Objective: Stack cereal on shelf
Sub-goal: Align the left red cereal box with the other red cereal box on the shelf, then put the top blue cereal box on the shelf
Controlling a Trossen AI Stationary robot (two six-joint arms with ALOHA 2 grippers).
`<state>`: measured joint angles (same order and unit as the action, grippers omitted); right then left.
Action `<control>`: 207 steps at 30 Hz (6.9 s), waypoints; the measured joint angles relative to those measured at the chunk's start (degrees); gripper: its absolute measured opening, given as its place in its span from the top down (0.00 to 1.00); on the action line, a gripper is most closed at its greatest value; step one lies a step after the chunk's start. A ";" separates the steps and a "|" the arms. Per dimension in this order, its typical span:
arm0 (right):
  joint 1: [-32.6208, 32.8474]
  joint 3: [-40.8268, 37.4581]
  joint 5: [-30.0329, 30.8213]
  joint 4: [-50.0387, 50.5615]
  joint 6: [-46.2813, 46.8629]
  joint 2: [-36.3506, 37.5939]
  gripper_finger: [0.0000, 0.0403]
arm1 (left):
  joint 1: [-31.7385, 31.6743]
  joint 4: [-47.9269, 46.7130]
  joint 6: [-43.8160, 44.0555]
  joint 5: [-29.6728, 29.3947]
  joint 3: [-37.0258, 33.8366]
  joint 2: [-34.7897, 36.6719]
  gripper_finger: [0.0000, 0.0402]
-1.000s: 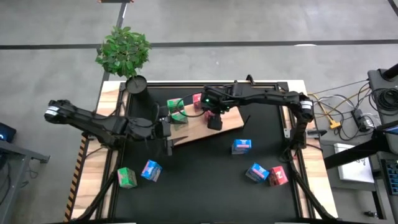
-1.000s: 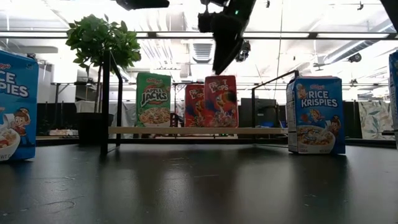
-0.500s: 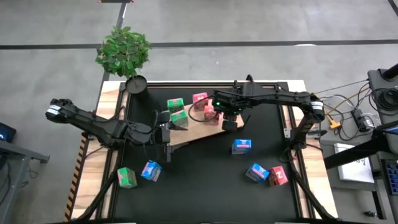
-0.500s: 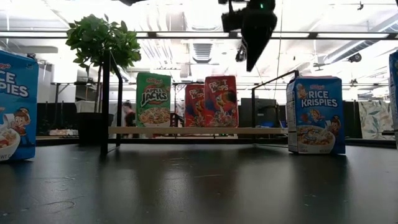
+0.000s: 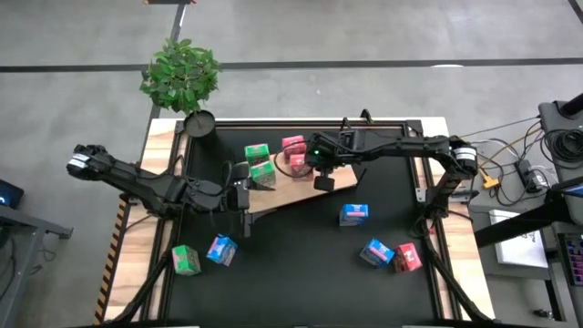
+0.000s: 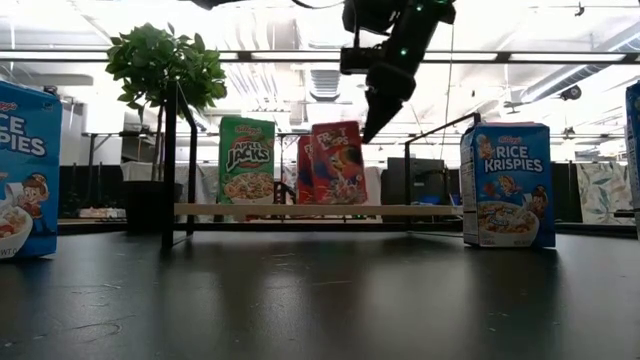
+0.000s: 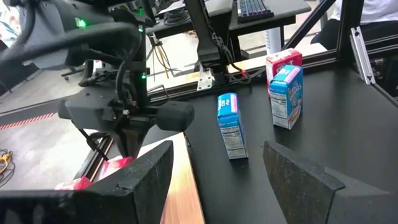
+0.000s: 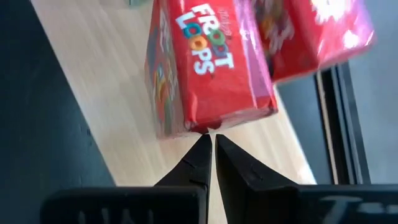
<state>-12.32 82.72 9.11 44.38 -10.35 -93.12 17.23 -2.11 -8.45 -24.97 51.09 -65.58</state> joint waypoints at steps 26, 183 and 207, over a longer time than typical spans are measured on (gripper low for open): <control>-0.09 -8.03 1.19 -10.57 0.01 2.30 0.97 | 0.00 -0.45 0.17 0.02 -0.24 0.00 0.42; 16.13 -24.83 -1.79 -16.94 9.28 23.01 0.97 | -0.02 3.41 -1.31 0.00 -1.38 -0.02 0.42; 26.21 -24.83 -0.02 9.14 28.93 25.48 0.24 | -0.02 5.15 -1.38 0.02 -1.38 -0.02 0.42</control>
<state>13.89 57.89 9.08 53.52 18.58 -67.64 17.21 3.04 -9.82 -24.95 49.71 -65.60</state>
